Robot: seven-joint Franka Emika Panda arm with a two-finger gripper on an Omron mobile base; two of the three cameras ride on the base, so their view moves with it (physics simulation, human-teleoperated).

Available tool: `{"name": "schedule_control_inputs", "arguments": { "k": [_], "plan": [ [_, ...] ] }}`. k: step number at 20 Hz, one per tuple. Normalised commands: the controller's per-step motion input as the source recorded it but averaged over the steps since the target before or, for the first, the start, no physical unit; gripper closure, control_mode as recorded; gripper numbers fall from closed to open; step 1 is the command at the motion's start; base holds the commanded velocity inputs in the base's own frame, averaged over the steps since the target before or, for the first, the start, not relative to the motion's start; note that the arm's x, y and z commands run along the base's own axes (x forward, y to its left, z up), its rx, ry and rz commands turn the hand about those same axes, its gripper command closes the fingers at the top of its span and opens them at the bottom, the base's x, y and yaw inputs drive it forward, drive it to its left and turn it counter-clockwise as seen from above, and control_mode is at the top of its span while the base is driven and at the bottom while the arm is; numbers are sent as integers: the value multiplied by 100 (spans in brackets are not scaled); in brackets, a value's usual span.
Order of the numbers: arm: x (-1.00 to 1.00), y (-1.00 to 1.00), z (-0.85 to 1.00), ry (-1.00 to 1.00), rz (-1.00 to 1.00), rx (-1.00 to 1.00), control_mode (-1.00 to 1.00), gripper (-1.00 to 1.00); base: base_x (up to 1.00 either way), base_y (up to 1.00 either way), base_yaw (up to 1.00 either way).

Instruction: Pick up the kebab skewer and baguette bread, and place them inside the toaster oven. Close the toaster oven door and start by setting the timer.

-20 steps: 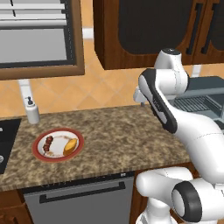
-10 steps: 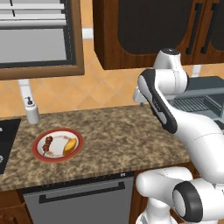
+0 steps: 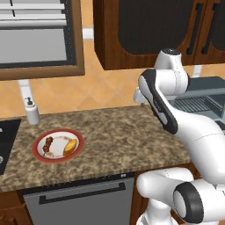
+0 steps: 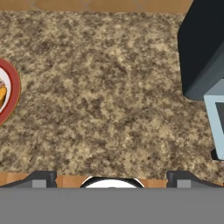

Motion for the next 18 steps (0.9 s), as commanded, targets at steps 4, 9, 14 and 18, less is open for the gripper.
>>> {"name": "schedule_control_inputs", "arguments": {
  "k": [4,9,14,18],
  "plan": [
    [0,0,0,0,0,0,-100,-100,0,0,0],
    [0,-3,0,0,0,0,-100,-100,0,0,0],
    [-32,-83,-12,-21,18,15,-100,-100,0,0,0],
    [-13,-100,-31,-47,26,23,-100,-100,0,0,0]
  ]
}}
